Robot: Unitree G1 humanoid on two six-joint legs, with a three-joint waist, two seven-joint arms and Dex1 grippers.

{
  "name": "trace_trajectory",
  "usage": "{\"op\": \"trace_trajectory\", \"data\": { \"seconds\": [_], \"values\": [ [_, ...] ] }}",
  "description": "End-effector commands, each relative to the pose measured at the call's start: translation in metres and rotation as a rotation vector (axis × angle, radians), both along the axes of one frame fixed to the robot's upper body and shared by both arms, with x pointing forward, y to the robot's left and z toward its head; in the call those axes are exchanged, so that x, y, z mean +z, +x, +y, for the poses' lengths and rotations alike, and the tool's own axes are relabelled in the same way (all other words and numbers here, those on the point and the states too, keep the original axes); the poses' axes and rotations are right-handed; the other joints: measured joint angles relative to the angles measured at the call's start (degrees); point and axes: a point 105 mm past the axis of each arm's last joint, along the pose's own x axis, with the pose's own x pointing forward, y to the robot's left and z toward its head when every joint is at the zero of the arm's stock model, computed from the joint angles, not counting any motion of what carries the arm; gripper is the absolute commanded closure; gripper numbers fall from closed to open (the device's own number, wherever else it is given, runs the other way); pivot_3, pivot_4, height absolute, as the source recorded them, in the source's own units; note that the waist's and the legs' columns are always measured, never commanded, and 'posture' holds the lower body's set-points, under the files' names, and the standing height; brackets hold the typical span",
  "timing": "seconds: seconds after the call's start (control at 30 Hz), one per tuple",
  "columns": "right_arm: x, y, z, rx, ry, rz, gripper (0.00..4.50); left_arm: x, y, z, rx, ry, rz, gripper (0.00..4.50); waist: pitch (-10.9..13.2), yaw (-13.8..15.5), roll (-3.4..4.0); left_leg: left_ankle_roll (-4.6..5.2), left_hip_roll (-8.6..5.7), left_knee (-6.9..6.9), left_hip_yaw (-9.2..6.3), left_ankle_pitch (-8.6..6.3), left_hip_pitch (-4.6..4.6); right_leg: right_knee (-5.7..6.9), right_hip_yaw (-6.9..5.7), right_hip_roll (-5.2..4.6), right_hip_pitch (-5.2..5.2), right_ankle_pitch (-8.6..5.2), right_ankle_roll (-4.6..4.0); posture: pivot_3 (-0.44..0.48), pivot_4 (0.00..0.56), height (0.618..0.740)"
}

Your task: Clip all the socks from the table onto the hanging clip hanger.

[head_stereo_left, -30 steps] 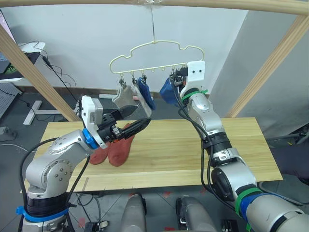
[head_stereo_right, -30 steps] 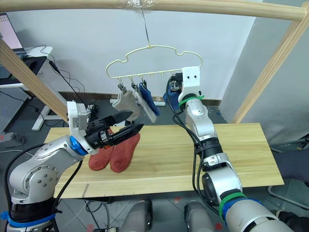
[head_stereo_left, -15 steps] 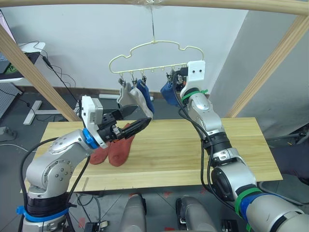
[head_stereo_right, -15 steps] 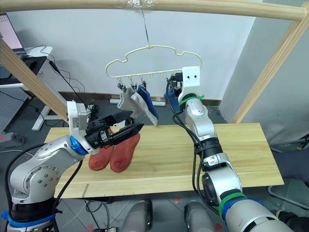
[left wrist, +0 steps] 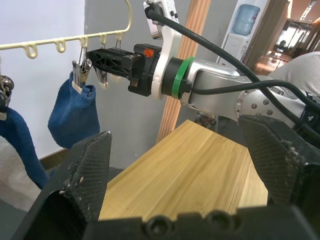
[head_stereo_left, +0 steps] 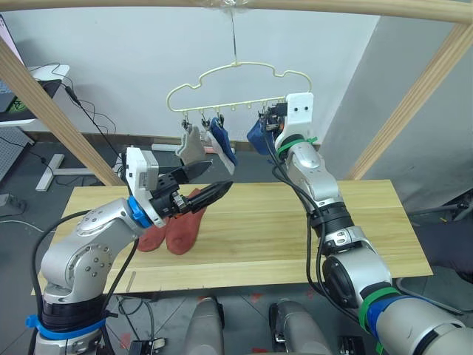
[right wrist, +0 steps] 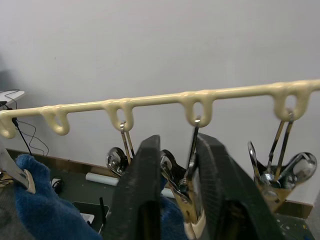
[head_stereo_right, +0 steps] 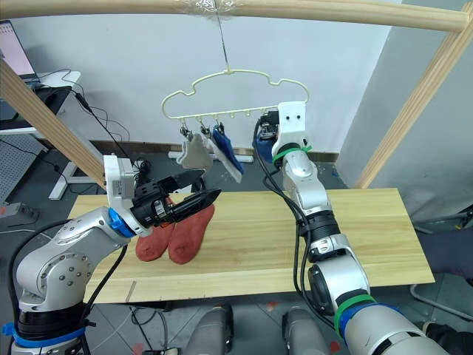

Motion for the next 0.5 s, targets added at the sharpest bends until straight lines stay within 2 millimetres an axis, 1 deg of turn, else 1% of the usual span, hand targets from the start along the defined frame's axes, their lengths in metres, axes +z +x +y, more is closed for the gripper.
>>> {"op": "trace_trajectory", "data": {
  "seconds": [0.03,0.4,0.5],
  "values": [
    [0.015,-0.0015,0.0019,0.007,0.028,-0.039,3.52,0.0081,-0.0043,-0.0033,-0.013,0.009,-0.05,0.0,0.0,0.0,0.0,0.0,0.0,0.0,0.0,0.0,0.0,0.0,0.0,0.0,0.0,0.0,0.0,0.126,0.2,0.74],
    [0.0125,-0.0011,0.0002,-0.005,0.011,-0.036,3.52,0.0073,-0.0044,-0.0029,-0.011,0.011,-0.05,0.0,0.0,0.0,0.0,0.0,0.0,0.01,0.0,0.0,0.0,0.01,0.0,0.0,0.0,0.0,0.0,0.126,0.202,0.74],
    [0.0085,-0.0006,0.0003,-0.009,-0.018,-0.027,3.52,0.0074,-0.0041,-0.0027,-0.01,0.012,-0.051,0.0,0.0,0.0,0.0,0.0,0.0,0.01,0.0,0.0,0.0,0.01,0.0,0.0,0.0,0.0,0.0,0.126,0.206,0.74]
  ]
}}
